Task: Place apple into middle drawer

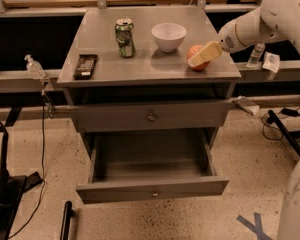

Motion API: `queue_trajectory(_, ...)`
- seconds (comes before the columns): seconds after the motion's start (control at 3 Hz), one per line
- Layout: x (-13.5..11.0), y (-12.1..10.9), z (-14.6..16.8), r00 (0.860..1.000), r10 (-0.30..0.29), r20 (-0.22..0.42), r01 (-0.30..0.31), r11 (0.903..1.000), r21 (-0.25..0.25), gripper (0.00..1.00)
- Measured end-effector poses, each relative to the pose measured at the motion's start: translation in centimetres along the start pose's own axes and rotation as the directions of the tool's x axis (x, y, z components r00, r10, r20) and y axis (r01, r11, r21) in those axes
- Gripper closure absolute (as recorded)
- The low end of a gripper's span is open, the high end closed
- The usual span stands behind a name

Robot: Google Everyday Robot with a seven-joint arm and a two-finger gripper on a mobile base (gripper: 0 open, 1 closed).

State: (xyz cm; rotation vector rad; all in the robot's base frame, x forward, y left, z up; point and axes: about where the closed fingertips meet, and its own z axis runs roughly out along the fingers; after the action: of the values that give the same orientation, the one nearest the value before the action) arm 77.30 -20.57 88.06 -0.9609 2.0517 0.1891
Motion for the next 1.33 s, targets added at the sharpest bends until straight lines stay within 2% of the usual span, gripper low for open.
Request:
queue_trajectory(0.33, 0.5, -0.7, 2.4, 0.998, 0.068, 0.018, -0.068, 0.9974, -0.024, 0.00)
queue_trajectory(0.67, -0.1, 0.2, 4.4, 0.998, 0.055, 0.011, -0.054, 0.9930, -0.105, 0.17)
queue_trajectory(1.0, 0.0, 1.8, 4.5, 1.000, 0.029, -0.001, -0.028, 0.9791, -0.202, 0.40)
queue_trajectory(1.33, -0.1, 2.2, 2.4, 0.998, 0.022, 0.058, -0.006, 0.9650, -0.262, 0.64)
